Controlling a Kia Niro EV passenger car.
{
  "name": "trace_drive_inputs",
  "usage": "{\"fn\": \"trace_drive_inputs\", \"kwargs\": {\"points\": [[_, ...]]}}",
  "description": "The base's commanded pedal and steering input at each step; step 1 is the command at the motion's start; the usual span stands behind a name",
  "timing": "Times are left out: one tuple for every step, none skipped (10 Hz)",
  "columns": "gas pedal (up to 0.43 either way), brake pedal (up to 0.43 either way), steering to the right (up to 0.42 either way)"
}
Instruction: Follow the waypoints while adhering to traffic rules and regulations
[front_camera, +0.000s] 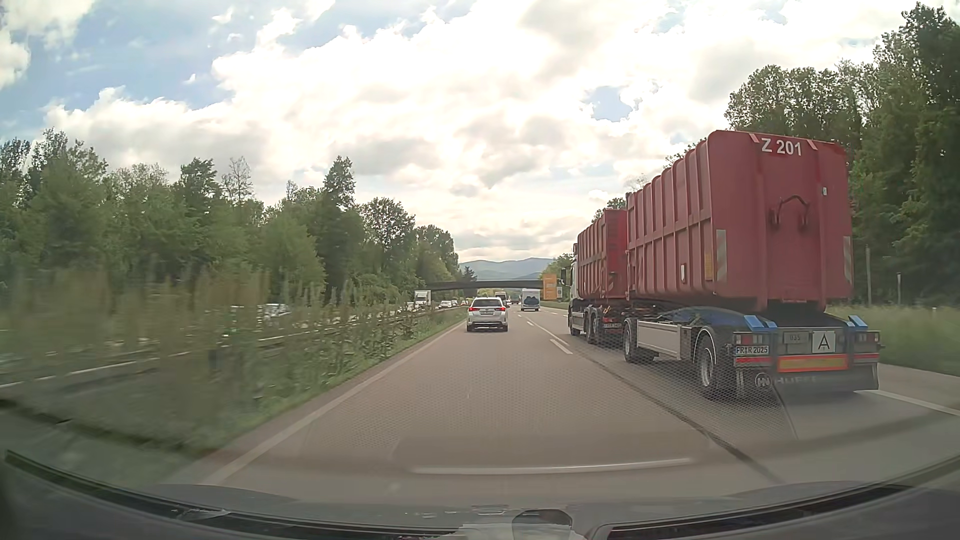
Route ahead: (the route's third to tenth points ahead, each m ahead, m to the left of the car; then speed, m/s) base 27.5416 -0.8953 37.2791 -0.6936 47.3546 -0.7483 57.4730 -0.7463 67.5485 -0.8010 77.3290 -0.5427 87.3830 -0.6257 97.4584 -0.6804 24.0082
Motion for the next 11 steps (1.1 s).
{"fn": "trace_drive_inputs", "kwargs": {"points": [[0.138, 0.0, 0.0], [0.138, 0.0, 0.0], [0.138, 0.0, 0.0], [0.138, 0.0, 0.0], [0.138, 0.0, 0.0], [0.138, 0.0, 0.0], [0.138, 0.0, 0.0], [0.15, 0.0, 0.0], [0.15, 0.0, 0.0], [0.15, 0.0, 0.0], [0.15, 0.0, 0.0]]}}
